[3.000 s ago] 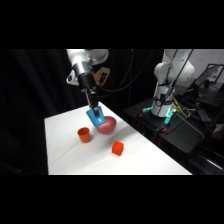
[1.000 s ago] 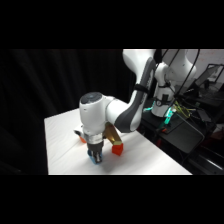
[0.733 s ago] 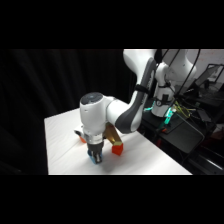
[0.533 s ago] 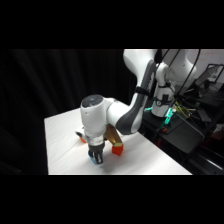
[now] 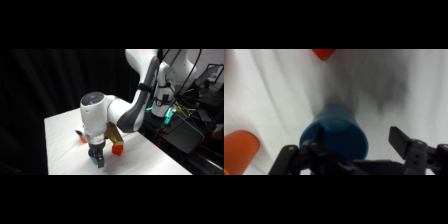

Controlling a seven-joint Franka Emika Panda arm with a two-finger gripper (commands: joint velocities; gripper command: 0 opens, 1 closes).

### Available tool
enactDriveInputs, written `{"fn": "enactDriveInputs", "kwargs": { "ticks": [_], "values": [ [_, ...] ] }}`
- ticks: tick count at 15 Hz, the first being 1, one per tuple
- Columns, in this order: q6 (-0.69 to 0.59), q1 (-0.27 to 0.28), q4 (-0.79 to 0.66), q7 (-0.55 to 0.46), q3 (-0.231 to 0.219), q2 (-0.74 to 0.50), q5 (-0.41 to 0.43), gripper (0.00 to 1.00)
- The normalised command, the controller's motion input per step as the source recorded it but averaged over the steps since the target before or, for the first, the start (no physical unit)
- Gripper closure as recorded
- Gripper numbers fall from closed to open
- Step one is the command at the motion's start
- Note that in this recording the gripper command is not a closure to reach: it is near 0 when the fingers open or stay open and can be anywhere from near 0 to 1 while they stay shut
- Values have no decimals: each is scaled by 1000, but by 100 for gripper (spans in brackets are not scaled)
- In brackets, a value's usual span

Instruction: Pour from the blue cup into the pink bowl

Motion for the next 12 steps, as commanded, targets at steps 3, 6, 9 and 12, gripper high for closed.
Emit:
{"fn": "enactDriveInputs", "kwargs": {
  "ticks": [3, 6, 9, 12],
  "values": [
    [-260, 55, -158, 120, -17, -447, -122, 0],
    [-374, 20, -278, 109, 23, -763, -154, 0],
    [-428, -70, -221, 81, 109, -720, -176, 0],
    [-368, -185, -141, 69, 185, -471, -83, 0]
  ]
}}
